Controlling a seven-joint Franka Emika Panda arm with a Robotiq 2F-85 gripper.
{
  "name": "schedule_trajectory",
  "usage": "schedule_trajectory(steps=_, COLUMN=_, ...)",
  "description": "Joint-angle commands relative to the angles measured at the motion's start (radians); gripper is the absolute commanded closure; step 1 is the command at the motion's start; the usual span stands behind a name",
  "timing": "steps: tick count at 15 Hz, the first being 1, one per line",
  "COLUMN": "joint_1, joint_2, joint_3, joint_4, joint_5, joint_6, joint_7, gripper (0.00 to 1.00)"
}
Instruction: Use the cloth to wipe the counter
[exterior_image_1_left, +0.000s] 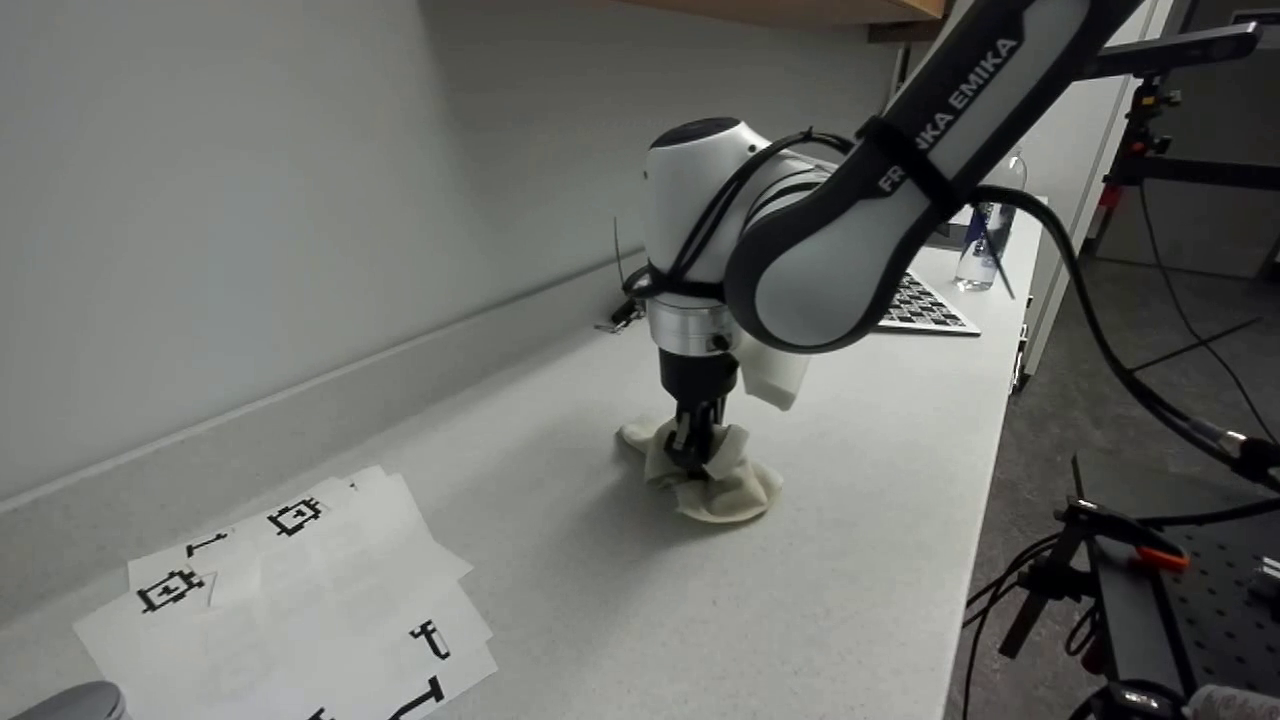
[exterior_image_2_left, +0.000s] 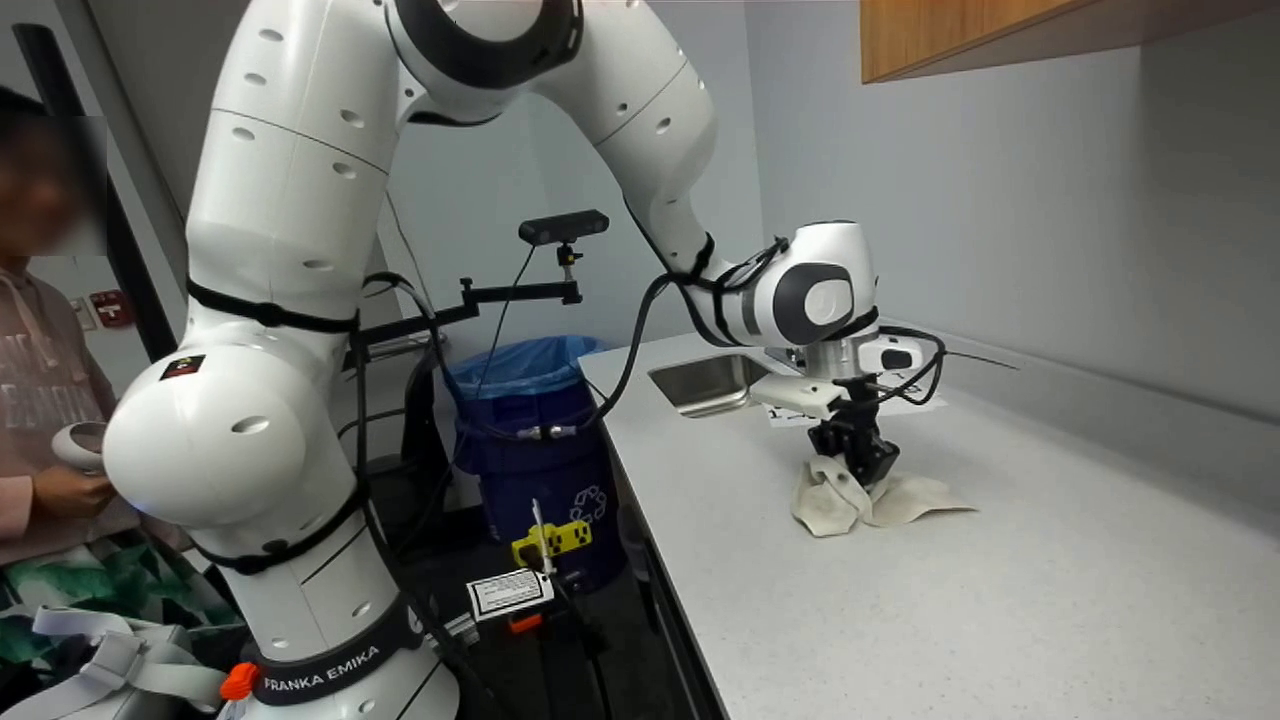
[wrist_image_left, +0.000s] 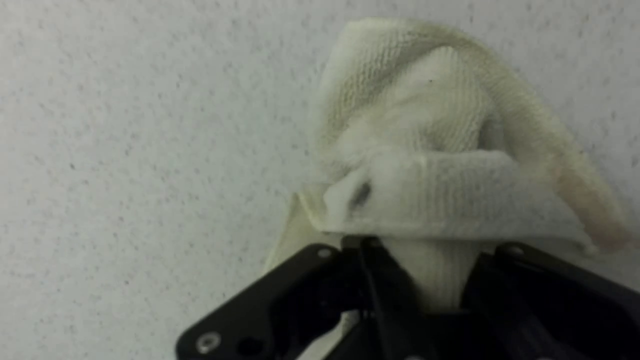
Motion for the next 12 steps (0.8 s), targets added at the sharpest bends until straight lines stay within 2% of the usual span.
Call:
schedule_trajectory(steps=1, joint_1=-0.036, joint_2=-0.070, joint_3=0.014, joint_4=-0.177, joint_5=0.013, joint_6=-0.024, joint_7=-0.062, gripper=0.96)
schedule_trajectory(steps=6, joint_1=-0.051, joint_2=-0.136, joint_3=0.016, joint_4=-0.222, joint_5=0.009, joint_6=-0.004, joint_7=-0.087, gripper=0.96)
schedule_trajectory(steps=12, joint_1=-0.017, joint_2=-0.151, joint_3=0.004, joint_4=-0.120, joint_5=-0.031, joint_6=0.046, joint_7=-0.032, gripper=0.96)
